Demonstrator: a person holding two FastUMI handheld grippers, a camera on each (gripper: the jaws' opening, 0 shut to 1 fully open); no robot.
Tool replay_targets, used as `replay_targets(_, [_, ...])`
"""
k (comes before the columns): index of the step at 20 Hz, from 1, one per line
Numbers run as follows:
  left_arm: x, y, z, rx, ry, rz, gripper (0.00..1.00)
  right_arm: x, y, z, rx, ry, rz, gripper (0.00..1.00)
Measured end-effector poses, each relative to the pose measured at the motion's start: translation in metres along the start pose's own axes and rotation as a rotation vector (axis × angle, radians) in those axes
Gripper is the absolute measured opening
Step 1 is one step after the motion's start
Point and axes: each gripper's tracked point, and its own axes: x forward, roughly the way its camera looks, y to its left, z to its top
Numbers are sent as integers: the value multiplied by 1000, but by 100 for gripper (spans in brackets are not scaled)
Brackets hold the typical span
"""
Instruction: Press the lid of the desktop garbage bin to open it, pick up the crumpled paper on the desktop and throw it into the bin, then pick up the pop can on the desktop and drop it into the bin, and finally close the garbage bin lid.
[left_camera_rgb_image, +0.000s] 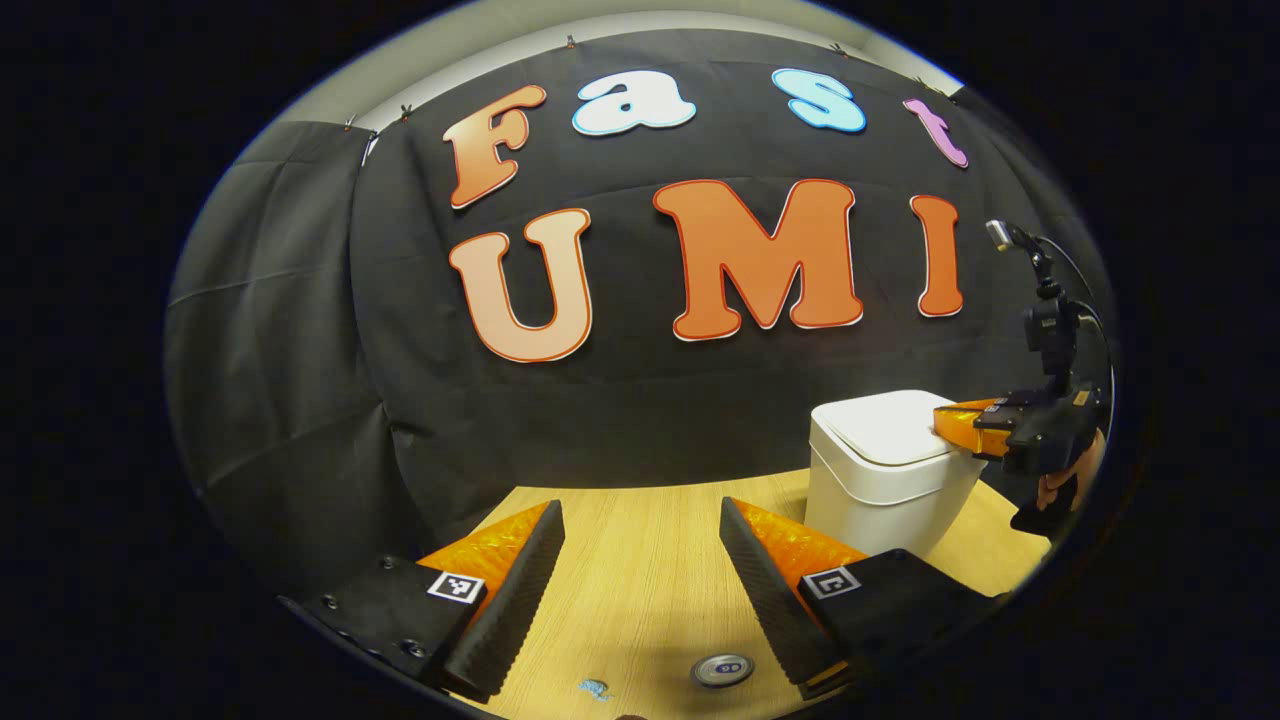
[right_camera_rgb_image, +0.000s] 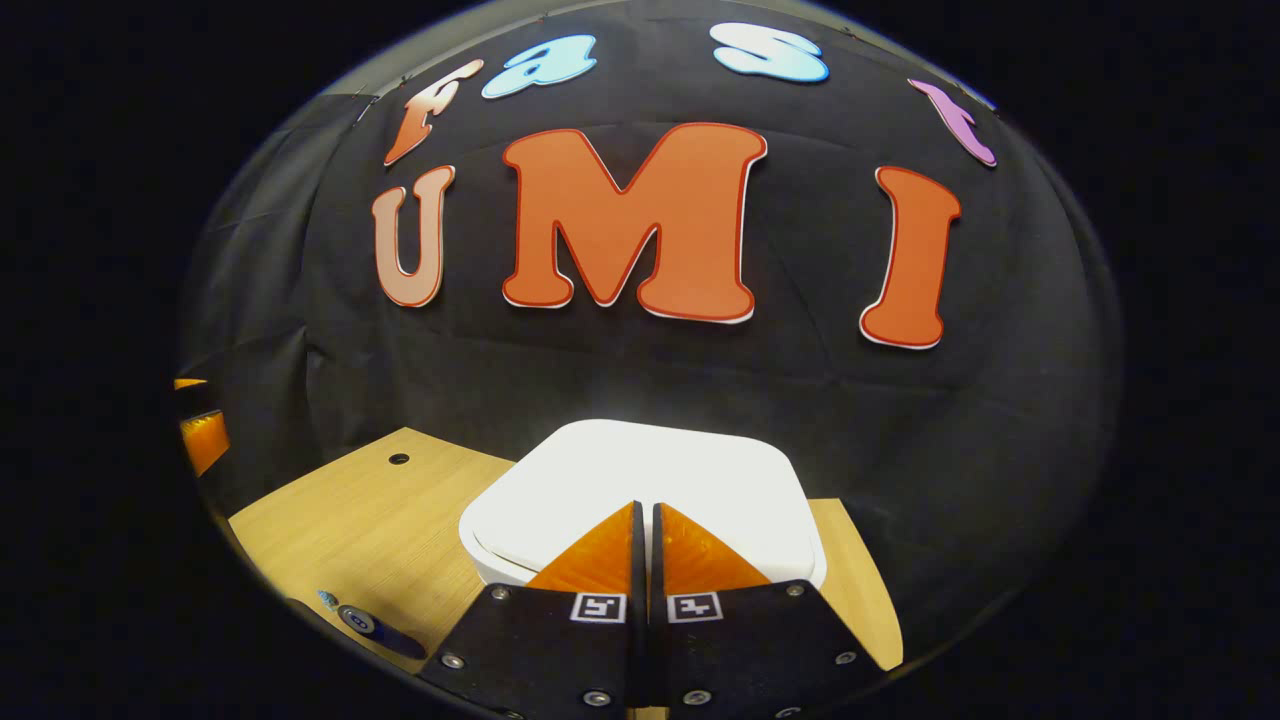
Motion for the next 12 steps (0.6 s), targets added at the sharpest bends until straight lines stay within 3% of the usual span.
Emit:
replay_targets(8, [9,31,5,-2,-37,-34,100,-32,26,65,44,-177,-8,1])
replay_targets(12, [17,48,-4,-20,-29,-64,100,-44,47,67,29,-181,-17,1])
